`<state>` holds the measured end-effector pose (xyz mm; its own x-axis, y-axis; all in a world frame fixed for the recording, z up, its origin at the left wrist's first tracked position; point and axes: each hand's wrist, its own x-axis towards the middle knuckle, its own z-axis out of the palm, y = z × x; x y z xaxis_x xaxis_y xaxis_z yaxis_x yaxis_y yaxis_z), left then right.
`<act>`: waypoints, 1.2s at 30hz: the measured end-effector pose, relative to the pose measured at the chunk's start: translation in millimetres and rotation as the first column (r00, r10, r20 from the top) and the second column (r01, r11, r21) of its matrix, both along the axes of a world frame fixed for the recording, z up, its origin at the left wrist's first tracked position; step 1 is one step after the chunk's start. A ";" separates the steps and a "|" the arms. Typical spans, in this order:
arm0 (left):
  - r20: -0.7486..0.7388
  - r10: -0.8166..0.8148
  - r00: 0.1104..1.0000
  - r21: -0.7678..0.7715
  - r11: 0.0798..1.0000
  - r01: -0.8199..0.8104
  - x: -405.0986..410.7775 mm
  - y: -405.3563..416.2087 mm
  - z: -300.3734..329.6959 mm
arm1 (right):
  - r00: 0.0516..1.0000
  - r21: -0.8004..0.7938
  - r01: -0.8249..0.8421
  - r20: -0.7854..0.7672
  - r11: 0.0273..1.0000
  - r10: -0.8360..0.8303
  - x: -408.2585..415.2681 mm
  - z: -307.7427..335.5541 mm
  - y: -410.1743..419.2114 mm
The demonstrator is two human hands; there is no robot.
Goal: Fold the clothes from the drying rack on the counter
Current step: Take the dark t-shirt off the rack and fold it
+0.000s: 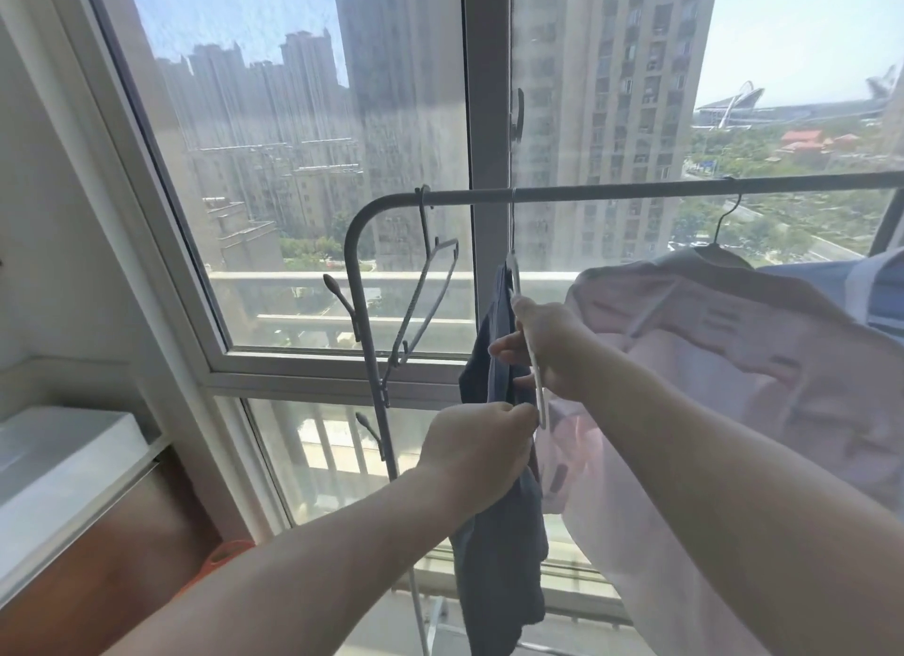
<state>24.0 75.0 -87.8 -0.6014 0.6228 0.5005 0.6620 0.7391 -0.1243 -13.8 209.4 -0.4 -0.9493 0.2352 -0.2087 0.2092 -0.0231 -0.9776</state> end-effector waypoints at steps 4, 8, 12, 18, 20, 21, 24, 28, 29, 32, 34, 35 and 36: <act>-0.062 -0.106 0.992 -0.216 0.972 0.090 -8.5 -13.0 -6.7 | 0.999 0.005 -0.031 0.023 1.000 0.031 1.7 2.2 0.1; -0.029 -0.122 0.992 -0.325 0.940 0.106 -5.7 -13.0 -13.3 | 0.999 0.018 -0.046 0.013 0.999 0.046 3.3 0.3 -5.7; 0.023 -0.045 0.999 -0.356 0.933 0.050 -8.6 -12.5 -24.1 | 0.999 -0.007 -0.049 -0.019 0.999 0.048 -1.8 -6.0 -2.3; 0.148 0.135 0.980 -0.313 0.946 -0.083 -33.5 -19.3 -26.6 | 0.997 -0.246 -0.064 -0.052 0.967 0.053 -3.5 -18.5 18.7; 0.172 0.200 0.964 -0.243 0.957 -0.155 -43.3 -19.3 -22.2 | 0.996 -0.318 -0.065 -0.082 0.946 0.041 -1.0 -23.0 23.2; 0.190 0.227 0.955 -0.218 0.958 -0.184 -47.3 -18.9 -19.3 | 0.996 -0.338 -0.044 -0.083 0.940 0.017 1.0 -25.0 24.4; 0.236 0.276 0.932 -0.212 0.950 -0.228 -57.5 -16.4 -15.1 | 0.998 -0.343 0.030 -0.047 0.939 -0.049 4.6 -38.2 29.1; 0.277 0.292 0.915 -0.255 0.941 -0.223 -63.7 -15.1 -24.0 | 0.998 -0.300 0.066 0.005 0.951 -0.068 3.0 -64.0 32.7; 0.295 0.285 0.912 -0.273 0.940 -0.205 -62.9 -13.2 -27.5 | 0.998 -0.254 0.066 0.017 0.965 -0.063 4.4 -68.6 34.2; 0.377 0.263 0.888 -0.342 0.930 -0.130 -57.5 -9.6 -38.4 | 0.999 -0.075 -0.013 0.034 0.997 0.015 6.9 -85.7 36.9; 0.428 0.190 0.883 -0.346 0.937 -0.034 -49.8 -5.5 -39.5 | 0.997 0.038 -0.069 0.031 0.997 0.068 7.8 -97.4 38.2; 0.440 0.132 0.888 -0.335 0.942 0.026 -44.2 -2.9 -37.2 | 0.995 0.112 -0.096 0.023 0.989 0.094 7.6 -103.0 38.6; 0.446 0.068 0.893 -0.326 0.941 0.091 -37.5 0.4 -34.0 | 0.992 0.193 -0.121 0.004 0.974 0.123 7.7 -107.7 39.0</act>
